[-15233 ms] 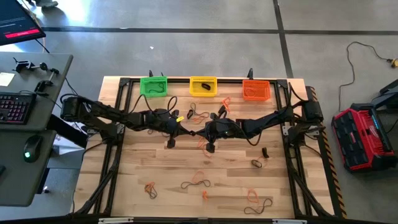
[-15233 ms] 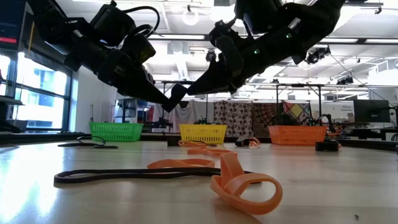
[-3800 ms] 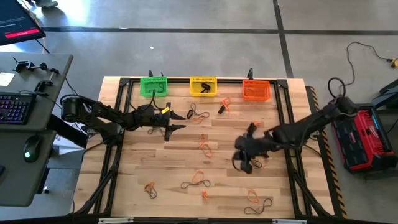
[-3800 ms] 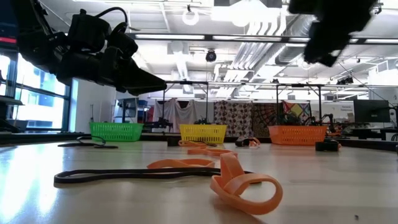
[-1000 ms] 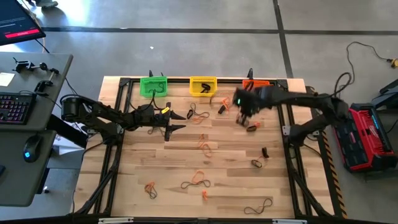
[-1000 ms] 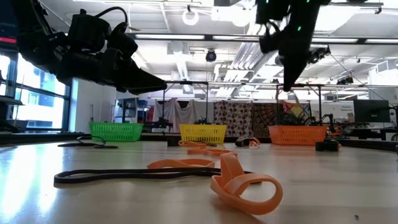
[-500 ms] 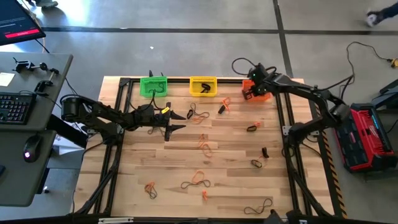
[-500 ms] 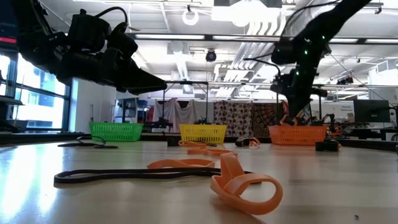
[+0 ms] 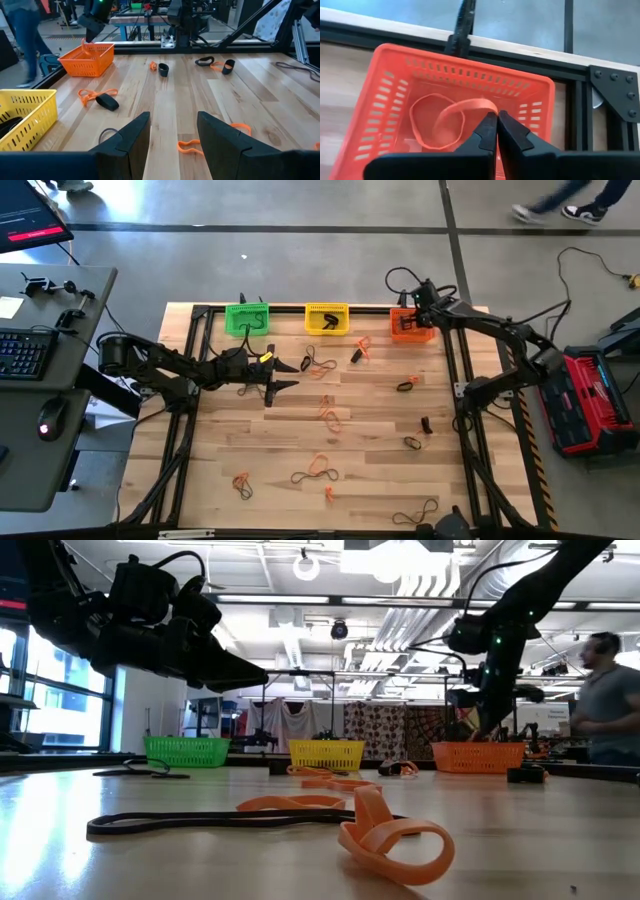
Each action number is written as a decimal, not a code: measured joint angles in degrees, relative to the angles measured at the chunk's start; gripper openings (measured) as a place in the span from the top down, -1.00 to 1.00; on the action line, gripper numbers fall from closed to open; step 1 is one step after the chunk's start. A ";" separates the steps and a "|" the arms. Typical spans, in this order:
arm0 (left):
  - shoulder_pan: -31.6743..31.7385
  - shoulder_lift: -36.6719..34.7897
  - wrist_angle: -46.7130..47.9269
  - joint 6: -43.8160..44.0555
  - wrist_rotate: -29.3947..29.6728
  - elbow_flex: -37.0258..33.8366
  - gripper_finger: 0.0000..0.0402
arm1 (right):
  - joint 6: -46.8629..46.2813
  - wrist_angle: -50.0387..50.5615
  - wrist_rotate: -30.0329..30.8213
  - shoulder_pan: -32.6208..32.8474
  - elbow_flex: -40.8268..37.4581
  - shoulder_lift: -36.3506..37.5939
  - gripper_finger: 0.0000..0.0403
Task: Sort rubber bands into baskets
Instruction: Put the orange rubber band into the orange bin, then put the black rubber band into the yellow bin
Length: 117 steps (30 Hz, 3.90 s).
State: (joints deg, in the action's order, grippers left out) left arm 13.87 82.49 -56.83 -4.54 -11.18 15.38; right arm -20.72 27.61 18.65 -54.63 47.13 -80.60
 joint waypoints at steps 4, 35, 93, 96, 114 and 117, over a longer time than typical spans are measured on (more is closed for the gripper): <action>0.00 -0.01 0.01 0.00 0.00 0.00 0.22 | -1.28 0.19 0.04 -0.75 0.00 0.00 1.00; -0.02 -0.01 0.23 -0.17 -0.02 0.00 0.22 | -3.33 -4.71 -0.10 -1.25 -0.02 -10.49 1.00; 0.00 -0.01 2.94 0.90 -0.02 0.00 0.22 | 11.67 -19.24 -5.85 12.66 6.36 -9.66 1.00; 0.00 -0.01 3.03 0.90 -0.02 0.00 0.22 | 11.75 -21.07 -5.84 13.78 6.36 -9.66 1.00; 0.00 -0.01 3.07 0.89 0.02 0.00 0.22 | 9.04 -42.70 -5.21 22.55 -6.62 -9.50 1.00; 0.00 -0.01 3.06 0.87 0.04 0.00 0.22 | 7.58 -47.66 -4.79 26.37 -11.37 -8.05 1.00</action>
State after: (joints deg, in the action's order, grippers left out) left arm 13.87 82.48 -53.77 -3.66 -11.14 15.38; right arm -13.14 -20.06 13.86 -28.26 35.77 -88.64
